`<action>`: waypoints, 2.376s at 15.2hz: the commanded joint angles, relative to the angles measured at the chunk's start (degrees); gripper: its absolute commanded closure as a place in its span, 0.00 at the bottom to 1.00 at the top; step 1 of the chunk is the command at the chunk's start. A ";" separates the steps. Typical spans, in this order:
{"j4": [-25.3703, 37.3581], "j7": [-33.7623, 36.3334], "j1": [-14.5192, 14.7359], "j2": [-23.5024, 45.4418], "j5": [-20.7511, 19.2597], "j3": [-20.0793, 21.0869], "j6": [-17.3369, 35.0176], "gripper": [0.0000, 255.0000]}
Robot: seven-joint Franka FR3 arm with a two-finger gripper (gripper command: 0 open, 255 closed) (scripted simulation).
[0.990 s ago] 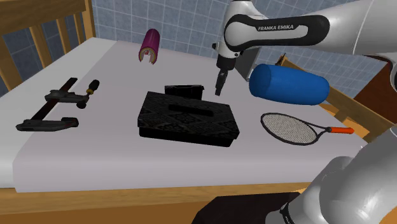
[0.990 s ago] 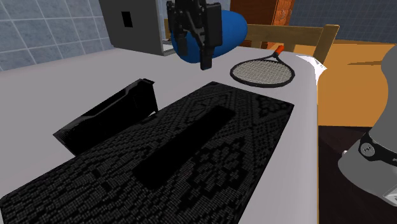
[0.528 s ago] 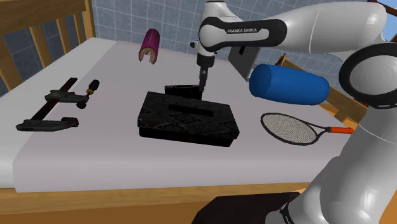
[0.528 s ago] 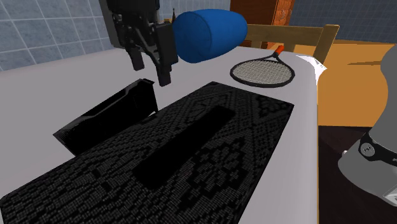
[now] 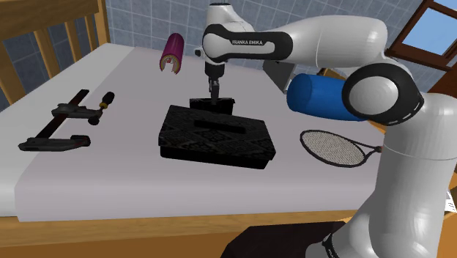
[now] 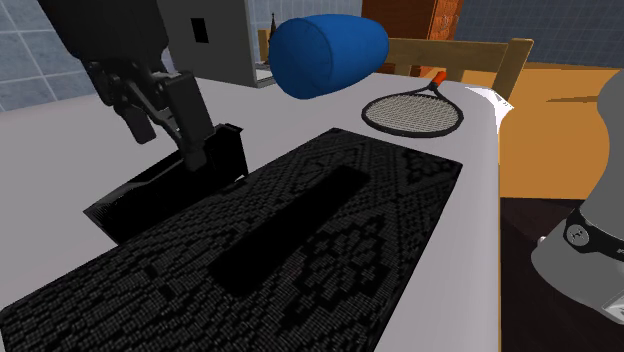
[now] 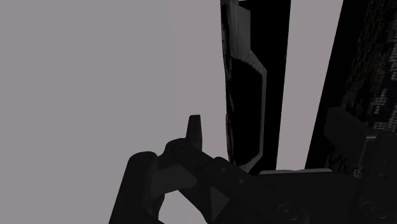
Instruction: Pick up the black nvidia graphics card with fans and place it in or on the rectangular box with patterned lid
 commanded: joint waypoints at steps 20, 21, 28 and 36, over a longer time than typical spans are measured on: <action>-3.06 -0.07 -0.30 1.24 -0.21 -0.05 4.41 1.00; -3.07 -0.07 -0.30 1.23 -0.21 -0.05 4.41 1.00; -0.05 -0.59 -0.25 0.71 -0.06 -0.03 0.90 1.00; 5.95 -1.47 -0.17 0.62 0.14 -0.02 -5.13 1.00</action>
